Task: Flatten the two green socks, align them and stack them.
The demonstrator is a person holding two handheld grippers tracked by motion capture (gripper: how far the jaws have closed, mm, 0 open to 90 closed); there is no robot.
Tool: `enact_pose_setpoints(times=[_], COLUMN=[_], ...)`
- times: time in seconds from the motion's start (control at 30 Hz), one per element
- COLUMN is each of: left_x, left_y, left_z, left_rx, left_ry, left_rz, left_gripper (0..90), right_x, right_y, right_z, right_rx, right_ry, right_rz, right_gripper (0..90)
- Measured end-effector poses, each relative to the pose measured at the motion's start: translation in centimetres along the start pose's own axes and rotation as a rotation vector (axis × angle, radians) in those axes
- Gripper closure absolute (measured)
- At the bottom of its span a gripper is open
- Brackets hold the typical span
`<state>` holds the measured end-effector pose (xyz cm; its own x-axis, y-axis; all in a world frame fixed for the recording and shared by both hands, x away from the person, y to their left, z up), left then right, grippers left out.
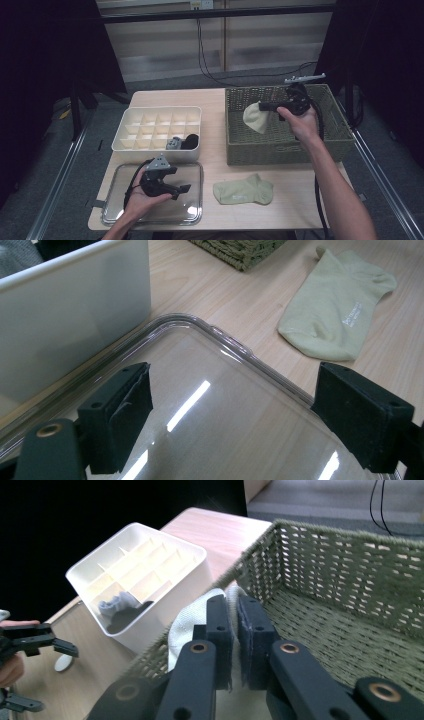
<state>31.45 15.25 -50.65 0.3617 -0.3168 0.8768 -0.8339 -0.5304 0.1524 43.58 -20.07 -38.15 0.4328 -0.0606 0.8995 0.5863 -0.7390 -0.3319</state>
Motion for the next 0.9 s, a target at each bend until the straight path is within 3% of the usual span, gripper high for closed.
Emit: enact_pose_setpoints(times=[0.4,0.9], left_x=[0.0,0.1], left_y=[0.1,0.2], left_z=[0.1,0.2], left_rx=[0.004,0.005], left_ry=[-0.001,0.004], left_rz=[0.010,0.011], left_gripper=[15.4,15.4], right_x=[0.9,1.3], right_y=[-2.0,-3.4], right_z=[-1.4,-2.7], right_rx=[0.024,0.059], right_ry=[0.039,0.080], right_rz=[-0.024,-0.010], right_gripper=[85.3,85.3])
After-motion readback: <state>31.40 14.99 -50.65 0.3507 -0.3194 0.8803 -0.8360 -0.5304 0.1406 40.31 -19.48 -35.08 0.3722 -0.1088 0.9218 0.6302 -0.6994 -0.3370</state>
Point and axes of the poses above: each handheld gripper's, and its own axes: z roughly forward along the jaws, x roughly out of its top, y roughly to its right, the point moved 6 cm from there along z, roughly forward along the jaws, and after that the axes turned 14 degrees about y, right-handed, at the moved point
